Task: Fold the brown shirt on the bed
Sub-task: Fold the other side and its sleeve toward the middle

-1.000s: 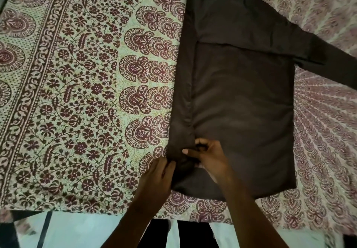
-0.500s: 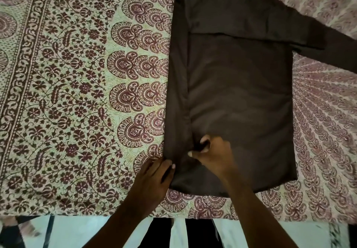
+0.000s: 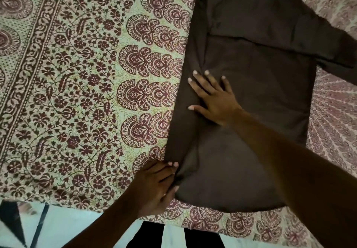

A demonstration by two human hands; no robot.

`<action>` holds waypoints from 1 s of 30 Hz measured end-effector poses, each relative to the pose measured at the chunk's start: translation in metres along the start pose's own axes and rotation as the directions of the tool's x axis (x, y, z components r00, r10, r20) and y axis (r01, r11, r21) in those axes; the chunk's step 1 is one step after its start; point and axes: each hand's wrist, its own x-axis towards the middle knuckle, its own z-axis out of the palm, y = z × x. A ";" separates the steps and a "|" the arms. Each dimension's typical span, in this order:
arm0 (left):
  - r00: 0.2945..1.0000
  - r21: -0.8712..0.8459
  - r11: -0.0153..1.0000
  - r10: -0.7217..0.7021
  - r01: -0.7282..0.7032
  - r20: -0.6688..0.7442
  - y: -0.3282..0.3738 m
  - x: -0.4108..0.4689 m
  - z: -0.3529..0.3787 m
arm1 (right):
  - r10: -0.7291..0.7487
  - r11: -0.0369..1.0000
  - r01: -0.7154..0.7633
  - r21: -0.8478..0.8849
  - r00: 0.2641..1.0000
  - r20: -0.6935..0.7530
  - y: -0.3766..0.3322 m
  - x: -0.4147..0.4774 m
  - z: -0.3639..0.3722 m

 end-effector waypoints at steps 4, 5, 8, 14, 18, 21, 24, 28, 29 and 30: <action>0.982 0.121 0.977 -0.183 0.178 0.039 0.009 0.045 0.002 | -0.028 1.000 0.028 0.004 0.994 -0.104 -0.017 0.014 -0.010; 0.952 0.177 0.949 -0.284 0.261 0.118 0.010 0.055 0.001 | -0.120 0.993 0.121 0.000 0.986 -0.117 -0.020 0.011 -0.007; 0.883 0.257 0.912 -0.384 0.318 0.269 0.001 0.068 -0.007 | -0.349 0.937 0.349 -0.010 0.935 -0.069 -0.018 -0.003 0.007; 0.863 0.250 0.926 -0.359 0.282 0.355 -0.008 0.087 -0.014 | 0.176 0.980 -0.168 0.104 0.982 -0.074 0.047 0.025 0.001; 0.923 0.229 0.920 -0.356 0.319 0.143 -0.021 0.128 -0.022 | 0.031 0.998 -0.020 0.061 0.982 -0.188 0.051 0.046 -0.019; 0.869 0.272 0.882 -0.445 0.384 0.217 -0.041 0.160 -0.027 | -0.352 0.936 0.353 -0.013 0.929 -0.115 0.046 0.061 -0.016; 0.827 0.326 0.880 -0.450 0.345 0.338 -0.057 0.173 -0.022 | -0.352 0.936 0.350 -0.039 0.935 -0.040 0.061 0.079 -0.008; 0.875 0.345 0.905 -0.362 0.248 0.321 -0.075 0.186 -0.030 | 0.016 0.998 -0.012 0.066 0.998 -0.058 0.079 0.109 -0.021; 0.911 0.320 0.919 -0.320 0.232 0.259 -0.080 0.193 -0.032 | 0.043 0.997 -0.036 0.073 0.995 -0.087 0.079 0.116 -0.026; 0.940 0.290 0.929 -0.289 0.229 0.181 -0.087 0.203 -0.034 | 0.049 0.996 -0.038 0.083 0.990 -0.132 0.080 0.124 -0.029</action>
